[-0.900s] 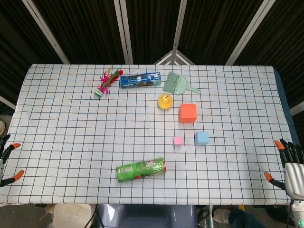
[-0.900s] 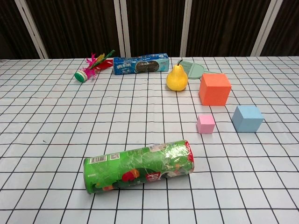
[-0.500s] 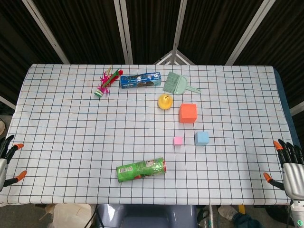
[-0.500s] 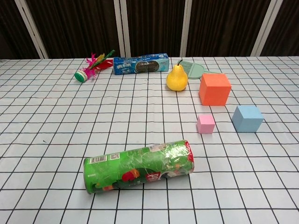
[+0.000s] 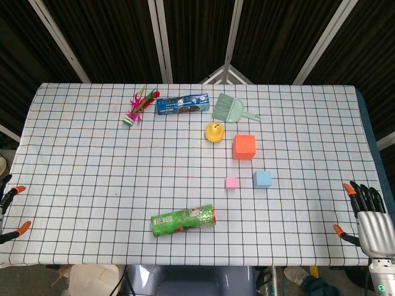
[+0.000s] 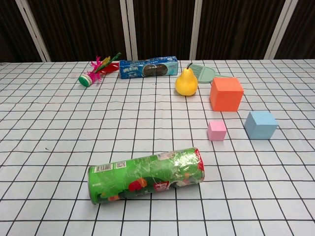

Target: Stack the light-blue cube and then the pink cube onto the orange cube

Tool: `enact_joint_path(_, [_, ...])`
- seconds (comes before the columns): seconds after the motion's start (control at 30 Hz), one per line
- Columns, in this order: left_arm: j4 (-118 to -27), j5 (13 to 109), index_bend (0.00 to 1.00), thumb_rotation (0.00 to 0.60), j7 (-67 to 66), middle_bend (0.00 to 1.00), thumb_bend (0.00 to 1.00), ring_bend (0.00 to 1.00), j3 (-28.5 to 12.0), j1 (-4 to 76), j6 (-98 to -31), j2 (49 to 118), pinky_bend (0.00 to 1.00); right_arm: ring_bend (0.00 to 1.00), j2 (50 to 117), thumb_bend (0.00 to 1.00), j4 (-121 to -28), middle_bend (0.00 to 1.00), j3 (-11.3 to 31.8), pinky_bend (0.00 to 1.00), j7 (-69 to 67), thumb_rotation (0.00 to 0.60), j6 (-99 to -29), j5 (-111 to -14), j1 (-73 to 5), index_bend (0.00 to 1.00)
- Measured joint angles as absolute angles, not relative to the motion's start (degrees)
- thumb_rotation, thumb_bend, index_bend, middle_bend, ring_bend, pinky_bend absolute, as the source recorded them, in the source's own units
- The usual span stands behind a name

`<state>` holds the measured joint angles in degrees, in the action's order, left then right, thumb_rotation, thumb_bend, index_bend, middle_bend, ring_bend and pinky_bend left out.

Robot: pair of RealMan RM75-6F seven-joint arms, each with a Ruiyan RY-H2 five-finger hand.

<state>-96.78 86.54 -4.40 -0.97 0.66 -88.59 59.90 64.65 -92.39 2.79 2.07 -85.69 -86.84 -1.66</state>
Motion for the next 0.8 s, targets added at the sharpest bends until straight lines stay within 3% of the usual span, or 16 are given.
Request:
enact_joint_path(0.4, [-96.0, 87.6, 0.17, 0.600, -1.7, 0.01, 0.21, 0.00, -0.9, 0.6, -88.9, 59.5, 0.02, 0.03, 67.0, 0.24, -97.7, 0.07, 1.9, 0.00, 9.1, 0.600, -73.6, -87.5, -8.5, 0.00])
enact_joint_path(0.8, [-95.7, 85.7, 0.17, 0.600, -1.2, 0.01, 0.21, 0.00, -1.4, 0.8, -88.0, 59.3, 0.02, 0.03, 73.8, 0.24, -102.2, 0.07, 10.9, 0.00, 20.9, 0.600, -63.0, -75.4, -21.0, 0.01])
